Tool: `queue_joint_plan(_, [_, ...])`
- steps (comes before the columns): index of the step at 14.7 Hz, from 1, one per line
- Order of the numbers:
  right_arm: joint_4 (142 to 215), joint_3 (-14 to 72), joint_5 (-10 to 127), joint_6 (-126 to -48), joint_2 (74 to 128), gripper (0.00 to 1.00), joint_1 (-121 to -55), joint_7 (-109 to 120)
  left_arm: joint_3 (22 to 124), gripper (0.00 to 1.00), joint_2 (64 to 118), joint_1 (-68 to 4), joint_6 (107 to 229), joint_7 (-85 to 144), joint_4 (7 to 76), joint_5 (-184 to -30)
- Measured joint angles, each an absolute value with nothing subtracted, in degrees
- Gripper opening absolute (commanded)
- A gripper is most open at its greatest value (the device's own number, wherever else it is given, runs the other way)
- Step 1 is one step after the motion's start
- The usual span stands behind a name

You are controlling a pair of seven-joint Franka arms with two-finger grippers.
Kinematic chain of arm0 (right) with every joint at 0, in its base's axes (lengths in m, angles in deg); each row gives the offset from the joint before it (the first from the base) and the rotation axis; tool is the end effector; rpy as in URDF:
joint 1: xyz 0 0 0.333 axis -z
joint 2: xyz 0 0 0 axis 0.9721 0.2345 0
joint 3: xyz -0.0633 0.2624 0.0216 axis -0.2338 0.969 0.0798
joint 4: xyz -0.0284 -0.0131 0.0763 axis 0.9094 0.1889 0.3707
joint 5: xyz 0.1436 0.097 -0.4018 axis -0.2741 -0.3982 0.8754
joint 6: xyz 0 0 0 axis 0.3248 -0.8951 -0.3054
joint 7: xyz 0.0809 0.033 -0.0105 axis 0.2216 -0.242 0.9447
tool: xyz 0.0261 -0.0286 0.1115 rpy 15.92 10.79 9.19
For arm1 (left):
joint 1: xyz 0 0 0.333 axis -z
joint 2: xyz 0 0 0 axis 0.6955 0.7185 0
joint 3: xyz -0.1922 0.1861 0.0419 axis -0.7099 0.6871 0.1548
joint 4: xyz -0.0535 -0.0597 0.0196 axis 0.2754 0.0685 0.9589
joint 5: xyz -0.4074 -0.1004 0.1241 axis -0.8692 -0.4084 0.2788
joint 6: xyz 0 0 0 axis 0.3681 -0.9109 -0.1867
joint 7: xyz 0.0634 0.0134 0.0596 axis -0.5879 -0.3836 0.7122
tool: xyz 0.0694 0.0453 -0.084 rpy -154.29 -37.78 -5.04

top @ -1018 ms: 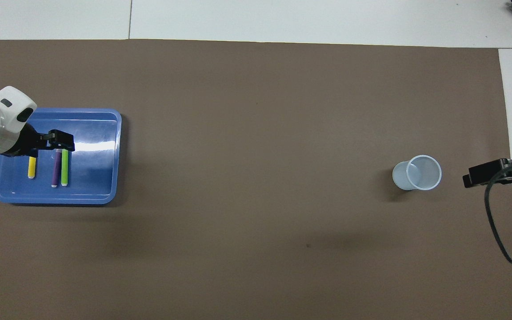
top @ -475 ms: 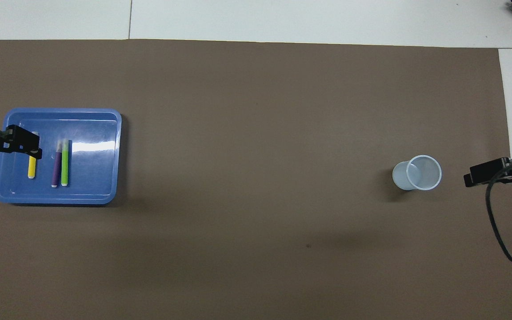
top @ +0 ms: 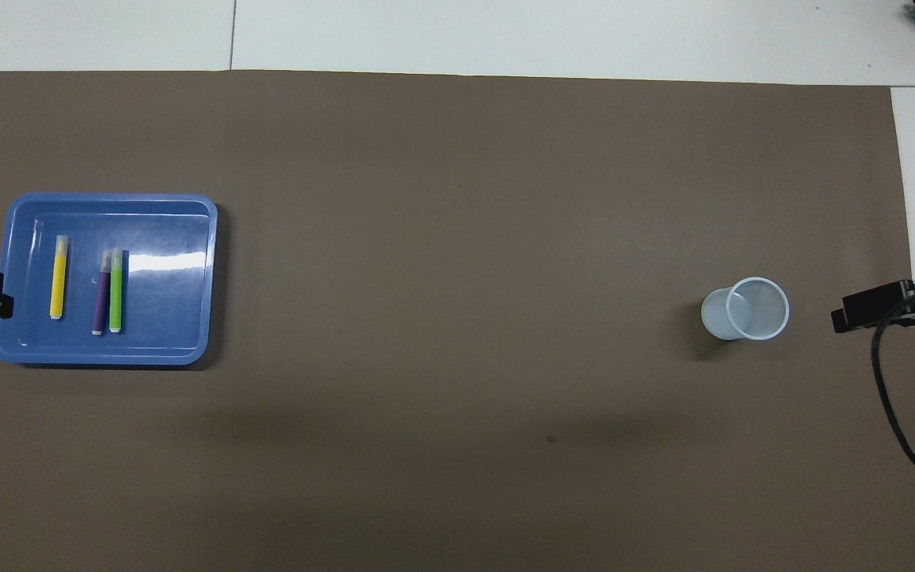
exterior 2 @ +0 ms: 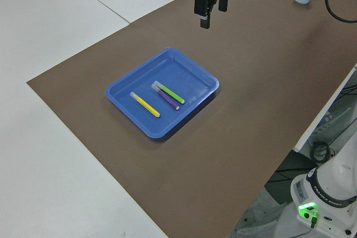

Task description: Right arm passes pens to left for tray arrangement

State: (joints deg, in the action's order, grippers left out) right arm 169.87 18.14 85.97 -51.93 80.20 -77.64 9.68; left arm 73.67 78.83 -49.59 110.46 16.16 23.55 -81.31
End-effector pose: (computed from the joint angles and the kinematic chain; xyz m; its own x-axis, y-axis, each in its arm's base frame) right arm 0.5589 -0.0182 0.5708 0.9928 0.0303 -0.1160 0.0221 -0.9972 -0.0709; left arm 0.5687 0.0321 0.5673 0.9844 0.0969 -0.1470 0.0952 -0.9953 -0.0190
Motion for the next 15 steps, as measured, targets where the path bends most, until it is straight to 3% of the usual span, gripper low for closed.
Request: queue_joint_plan(15, [169.79,18.17,87.02,-51.93,80.21,1.0,-78.4,9.82,77.96,1.0,81.42,-43.65,119.29,16.16,26.42,-81.42])
